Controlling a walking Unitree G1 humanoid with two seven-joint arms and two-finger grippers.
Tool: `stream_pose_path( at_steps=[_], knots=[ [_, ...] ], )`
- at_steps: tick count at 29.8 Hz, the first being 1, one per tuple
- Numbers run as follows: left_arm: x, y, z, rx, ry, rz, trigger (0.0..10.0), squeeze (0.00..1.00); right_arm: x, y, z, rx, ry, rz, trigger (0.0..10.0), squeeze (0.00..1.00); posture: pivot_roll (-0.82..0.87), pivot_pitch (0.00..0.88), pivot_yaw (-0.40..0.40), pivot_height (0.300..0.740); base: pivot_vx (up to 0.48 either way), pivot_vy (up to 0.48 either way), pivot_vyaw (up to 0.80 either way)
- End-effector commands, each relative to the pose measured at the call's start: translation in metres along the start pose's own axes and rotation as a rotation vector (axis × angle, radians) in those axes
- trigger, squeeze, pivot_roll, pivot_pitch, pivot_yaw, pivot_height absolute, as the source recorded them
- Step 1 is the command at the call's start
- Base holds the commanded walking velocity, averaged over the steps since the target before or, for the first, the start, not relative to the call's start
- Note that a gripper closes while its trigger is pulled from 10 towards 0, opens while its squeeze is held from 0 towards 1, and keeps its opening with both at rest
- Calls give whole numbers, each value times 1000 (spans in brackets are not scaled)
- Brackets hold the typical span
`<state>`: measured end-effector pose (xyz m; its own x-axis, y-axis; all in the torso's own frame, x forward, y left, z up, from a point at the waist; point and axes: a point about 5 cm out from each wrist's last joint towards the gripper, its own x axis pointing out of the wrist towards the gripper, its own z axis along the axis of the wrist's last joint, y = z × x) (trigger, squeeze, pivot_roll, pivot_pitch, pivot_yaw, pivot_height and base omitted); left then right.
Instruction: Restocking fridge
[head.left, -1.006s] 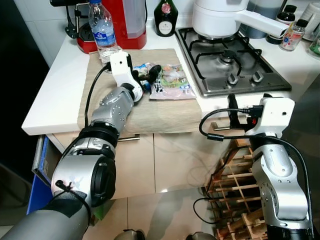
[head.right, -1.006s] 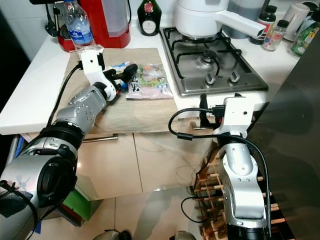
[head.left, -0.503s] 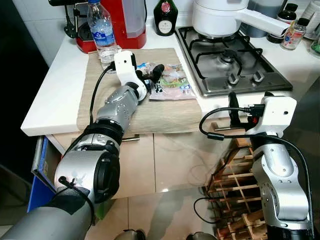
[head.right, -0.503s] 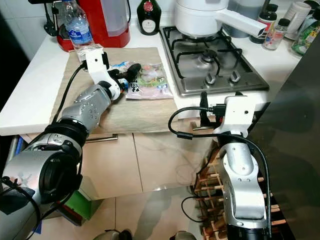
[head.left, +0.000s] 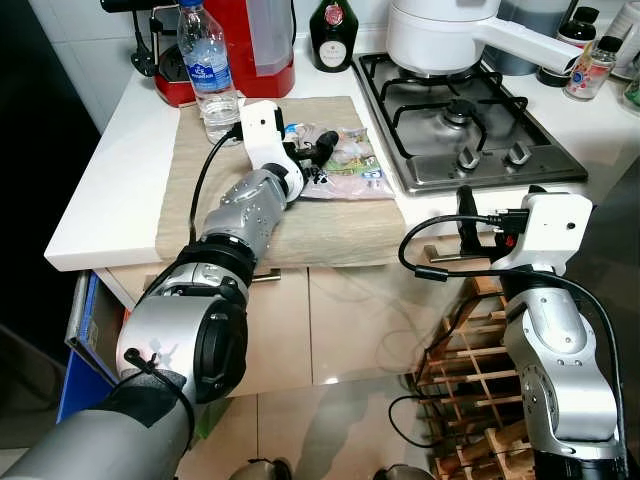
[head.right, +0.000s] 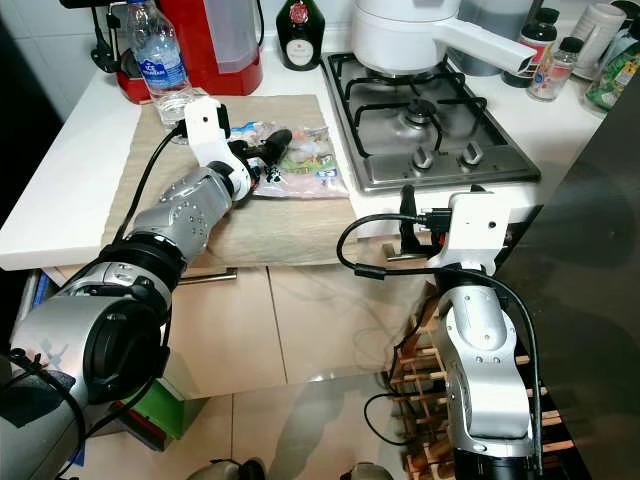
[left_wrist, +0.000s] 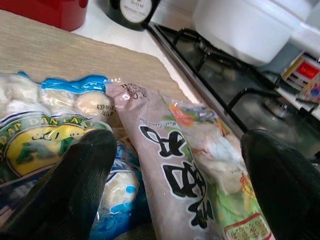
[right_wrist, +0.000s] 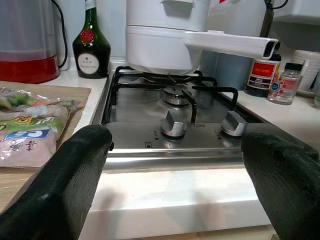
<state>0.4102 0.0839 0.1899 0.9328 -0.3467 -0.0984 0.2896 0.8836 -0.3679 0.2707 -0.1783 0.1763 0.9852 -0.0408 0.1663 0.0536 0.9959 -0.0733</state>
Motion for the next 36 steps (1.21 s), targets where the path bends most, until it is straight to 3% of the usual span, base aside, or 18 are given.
stream_pose_path(
  at_steps=[1,6,8,12,14,19,20,22,29,33,36],
  knots=[
    [-3,0,-38,-10,179,14,10000,0,-2,2,4,0,-12,15,10000,878,-282,96,69,740,0,0,0],
    [-2,-8,-39,33,205,-25,10000,0,-2,3,3,1,-7,23,10000,882,-283,97,70,740,0,0,0],
    [-1,-11,-38,86,210,-46,10000,0,-2,4,3,2,-6,25,10000,878,-281,97,69,740,0,0,0],
    [-5,-7,-54,161,272,-34,10000,0,-2,10,3,20,0,68,10000,878,-279,98,69,740,0,0,0],
    [-9,-4,-68,158,322,-18,10000,0,-7,23,3,61,28,193,10000,878,-279,98,69,740,0,0,0],
    [-12,-6,-80,107,360,-31,10000,0,-17,32,-1,84,74,301,10000,878,-279,98,69,740,0,0,0],
    [-12,-6,-82,99,364,-33,8392,0,-18,32,-2,87,78,306,10000,878,-279,98,69,740,0,0,0],
    [-13,-6,-85,104,370,-34,0,0,-18,33,-3,92,85,310,10000,878,-279,98,69,740,0,0,0],
    [-14,-5,-85,77,346,-52,0,0,-18,33,-3,91,98,316,10000,878,-291,87,68,740,0,0,0],
    [-14,-3,-82,-37,306,-68,0,0,-16,32,-3,90,101,313,10000,878,-291,87,68,740,0,0,0],
    [-15,-2,-83,-16,304,-75,0,0,-17,32,-5,89,108,314,10000,878,-293,76,66,740,0,0,0]
  ],
)
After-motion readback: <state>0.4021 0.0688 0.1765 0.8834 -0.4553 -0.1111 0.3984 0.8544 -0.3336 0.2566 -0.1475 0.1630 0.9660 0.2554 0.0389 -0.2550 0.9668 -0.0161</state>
